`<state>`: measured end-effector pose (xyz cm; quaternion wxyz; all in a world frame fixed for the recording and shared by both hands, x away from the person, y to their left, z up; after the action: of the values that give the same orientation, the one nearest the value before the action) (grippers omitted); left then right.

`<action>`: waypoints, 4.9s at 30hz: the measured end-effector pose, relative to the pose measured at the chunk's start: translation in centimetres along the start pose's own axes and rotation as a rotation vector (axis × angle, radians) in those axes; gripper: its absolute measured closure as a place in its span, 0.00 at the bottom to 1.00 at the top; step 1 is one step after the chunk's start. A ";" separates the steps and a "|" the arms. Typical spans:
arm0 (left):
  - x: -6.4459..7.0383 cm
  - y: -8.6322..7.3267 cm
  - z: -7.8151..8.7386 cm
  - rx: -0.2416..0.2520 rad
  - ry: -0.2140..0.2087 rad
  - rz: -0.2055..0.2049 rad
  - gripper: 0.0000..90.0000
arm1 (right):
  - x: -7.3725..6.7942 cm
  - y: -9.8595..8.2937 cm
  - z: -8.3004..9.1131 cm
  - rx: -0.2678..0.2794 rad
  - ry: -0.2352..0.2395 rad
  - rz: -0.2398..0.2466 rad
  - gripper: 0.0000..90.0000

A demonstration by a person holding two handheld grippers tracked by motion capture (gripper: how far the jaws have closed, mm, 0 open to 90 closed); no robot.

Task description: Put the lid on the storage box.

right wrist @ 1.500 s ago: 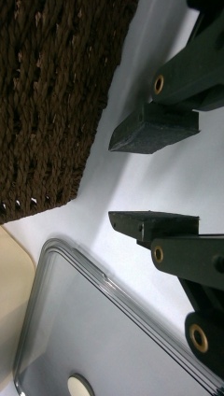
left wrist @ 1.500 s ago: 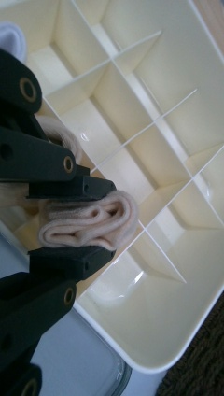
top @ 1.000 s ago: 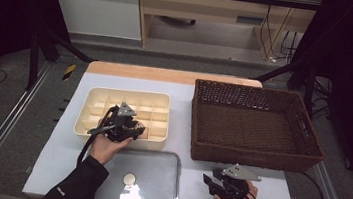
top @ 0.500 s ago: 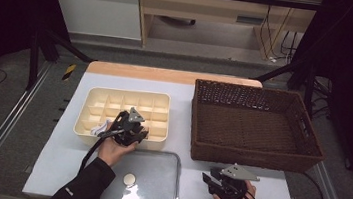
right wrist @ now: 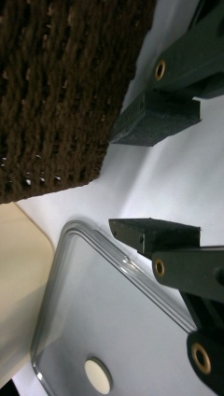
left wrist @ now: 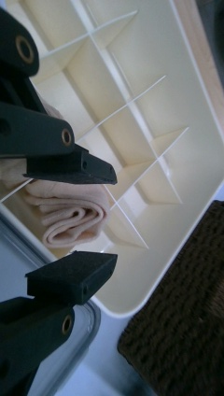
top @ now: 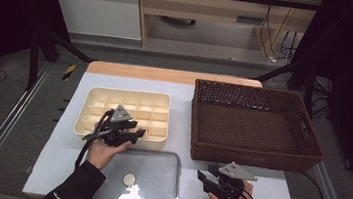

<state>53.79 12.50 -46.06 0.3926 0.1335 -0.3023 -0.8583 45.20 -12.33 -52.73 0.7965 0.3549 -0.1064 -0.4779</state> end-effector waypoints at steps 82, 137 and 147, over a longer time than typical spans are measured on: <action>-4.1 -18.5 3.8 -0.098 0.027 0.251 0.54 | -5.4 1.6 -4.6 -0.062 0.232 -0.198 0.70; -3.7 -17.6 5.4 0.013 -0.130 0.337 0.51 | -6.9 2.6 -2.5 -0.039 0.315 -0.101 0.78; -3.7 -16.7 7.5 0.102 -0.124 0.374 0.61 | -7.6 3.7 -0.9 0.001 0.316 -0.109 0.82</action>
<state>42.82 26.94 -50.60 0.5187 0.0418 -0.3885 -0.7604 44.24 -4.48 -49.60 0.7760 0.4314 0.0393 -0.4584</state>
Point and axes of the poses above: each handheld gripper's, and its own axes: z roughly backward along the jaws, y roughly out of its top, x roughly to its right, the point moved 10 cm from there along -z, roughly forward along the jaws, and after that the axes turned 15 degrees about -x, right-handed, at the moved point
